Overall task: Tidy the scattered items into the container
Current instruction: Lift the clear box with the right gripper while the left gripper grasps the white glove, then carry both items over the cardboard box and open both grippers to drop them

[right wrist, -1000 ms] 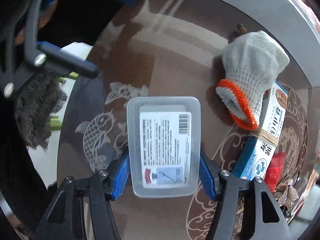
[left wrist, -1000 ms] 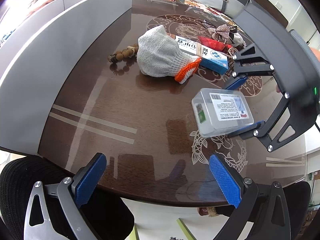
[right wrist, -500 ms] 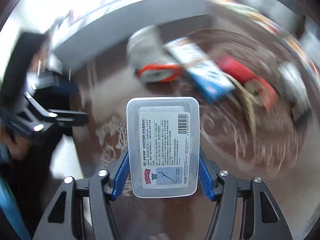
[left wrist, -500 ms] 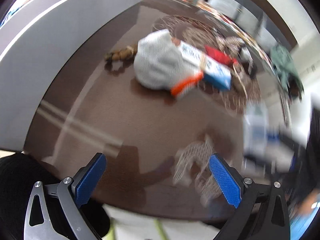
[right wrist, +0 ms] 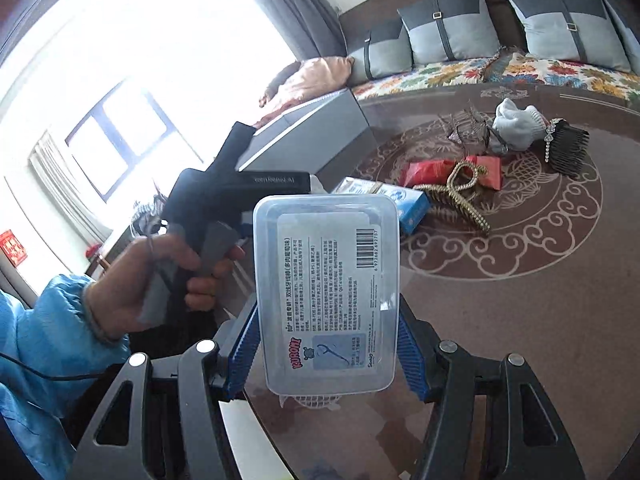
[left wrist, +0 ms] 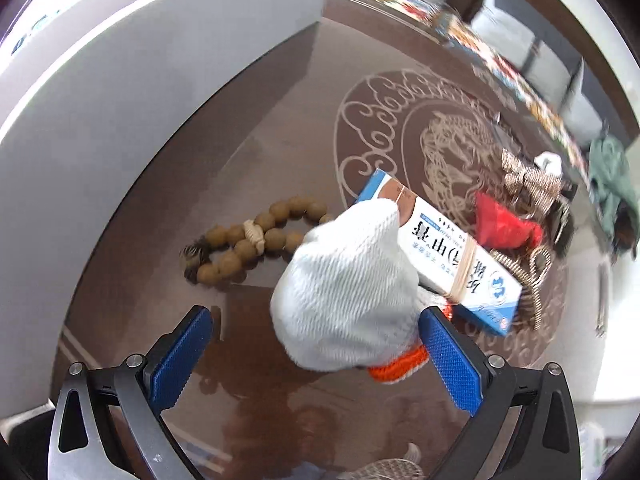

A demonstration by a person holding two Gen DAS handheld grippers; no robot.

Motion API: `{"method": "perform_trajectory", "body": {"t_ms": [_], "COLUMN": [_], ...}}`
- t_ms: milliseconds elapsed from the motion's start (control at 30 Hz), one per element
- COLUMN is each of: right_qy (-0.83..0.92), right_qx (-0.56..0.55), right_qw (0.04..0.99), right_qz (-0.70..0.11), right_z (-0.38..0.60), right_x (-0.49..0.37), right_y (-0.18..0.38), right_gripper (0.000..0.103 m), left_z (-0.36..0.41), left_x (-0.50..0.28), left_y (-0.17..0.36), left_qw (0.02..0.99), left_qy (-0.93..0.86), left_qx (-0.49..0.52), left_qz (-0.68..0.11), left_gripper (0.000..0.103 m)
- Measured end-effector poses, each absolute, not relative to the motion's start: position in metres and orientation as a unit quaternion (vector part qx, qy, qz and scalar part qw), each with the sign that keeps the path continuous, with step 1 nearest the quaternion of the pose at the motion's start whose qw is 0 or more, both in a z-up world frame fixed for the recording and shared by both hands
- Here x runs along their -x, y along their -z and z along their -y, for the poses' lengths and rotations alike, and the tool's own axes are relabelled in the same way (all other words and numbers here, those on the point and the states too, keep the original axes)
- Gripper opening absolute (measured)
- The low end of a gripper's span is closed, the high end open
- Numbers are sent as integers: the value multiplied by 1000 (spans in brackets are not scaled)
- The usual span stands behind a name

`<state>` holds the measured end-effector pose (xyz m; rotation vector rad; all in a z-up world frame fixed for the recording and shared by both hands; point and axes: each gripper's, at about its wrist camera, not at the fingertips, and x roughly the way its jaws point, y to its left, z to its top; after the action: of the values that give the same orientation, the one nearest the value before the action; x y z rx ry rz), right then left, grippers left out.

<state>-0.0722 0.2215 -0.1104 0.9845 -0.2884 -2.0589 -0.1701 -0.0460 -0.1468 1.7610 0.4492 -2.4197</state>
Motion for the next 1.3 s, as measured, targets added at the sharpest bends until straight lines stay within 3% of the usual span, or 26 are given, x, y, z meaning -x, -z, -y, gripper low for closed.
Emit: {"method": "perform_trajectory", "body": {"t_ms": [33,100,167,200,267,867,1100,1300], "right_qy": [817,819,821,823,823,851,837,841], "right_qx": [-391,-392,-396,-398,-401,-459,-484,-450], "right_qw": [406,401,394,390,385,239,240,299], "right_qz": [122,122,115,114,118,91,88,36], "right_z": [-225,-229,-231,-232,-234,-229,-185,-95], "right_x": [73,71,68,68,69,37,25,58], "right_y": [112,113,116,117,119,114,108,47], "right_gripper": [63,63,63,63,63,62,62,62], "left_z": [43,42,41,41,37,-3,58,162], "left_x": [170,170,172,172,172,59,52,63], "left_y": [145,144,144,143,138,79,54,6], "left_qw": [50,30,4,-4,-10,-136,-131,-84], "left_qy": [805,812,810,807,811,825,837,868], "left_qx": [-576,-569,-572,-575,-573,-535,-503,-442], "left_qz": [-134,-128,-132,-131,-118,-124,-170,-211], "left_gripper": [103,87,47,45,29,26,26,26]}}
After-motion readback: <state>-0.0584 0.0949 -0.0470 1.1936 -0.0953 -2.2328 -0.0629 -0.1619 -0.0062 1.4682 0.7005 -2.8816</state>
